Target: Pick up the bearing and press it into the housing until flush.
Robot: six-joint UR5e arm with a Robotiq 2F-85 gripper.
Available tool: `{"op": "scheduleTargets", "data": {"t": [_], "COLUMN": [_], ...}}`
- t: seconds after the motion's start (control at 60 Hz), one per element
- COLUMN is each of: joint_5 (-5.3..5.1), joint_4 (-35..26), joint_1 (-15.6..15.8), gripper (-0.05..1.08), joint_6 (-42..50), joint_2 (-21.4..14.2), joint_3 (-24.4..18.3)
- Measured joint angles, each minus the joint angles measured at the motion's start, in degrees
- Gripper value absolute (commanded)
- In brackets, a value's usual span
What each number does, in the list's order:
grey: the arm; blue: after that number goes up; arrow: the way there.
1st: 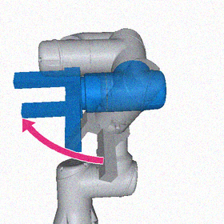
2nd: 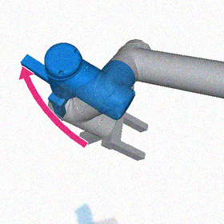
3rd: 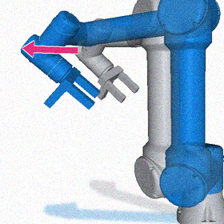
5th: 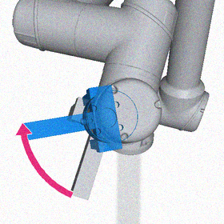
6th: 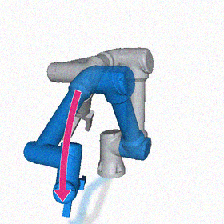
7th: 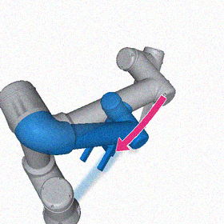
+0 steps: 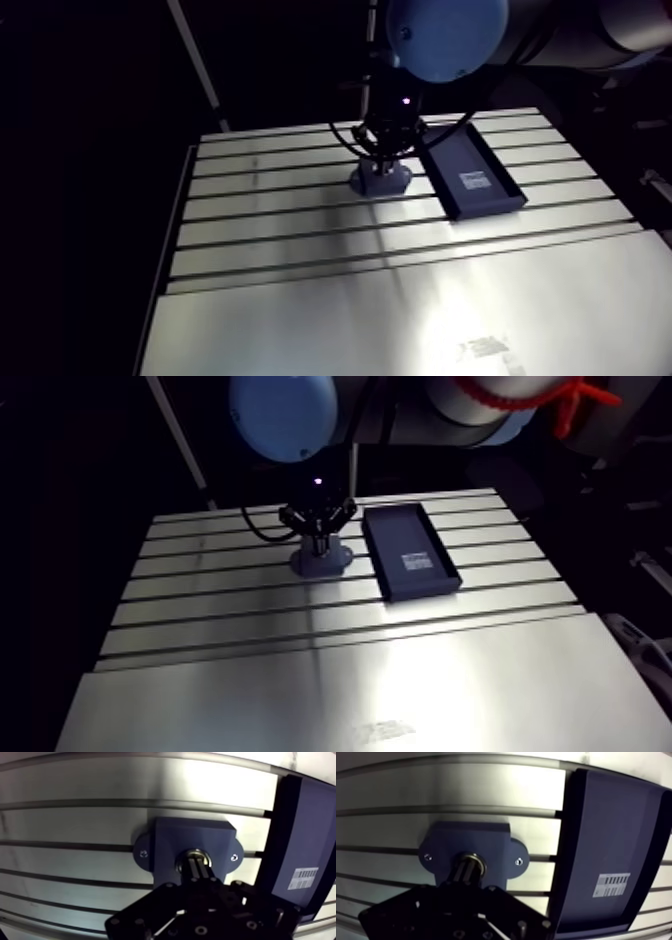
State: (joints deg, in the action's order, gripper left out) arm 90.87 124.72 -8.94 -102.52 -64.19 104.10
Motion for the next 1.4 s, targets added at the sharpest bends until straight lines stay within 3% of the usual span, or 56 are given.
{"op": "scheduleTargets", "data": {"t": [1.4], "joint_5": [0.01], "joint_4": [0.2], "joint_1": [0.0], "gripper": [1.06], "joint_6": [-0.2], "joint_2": [0.0], "joint_3": [0.4]}}
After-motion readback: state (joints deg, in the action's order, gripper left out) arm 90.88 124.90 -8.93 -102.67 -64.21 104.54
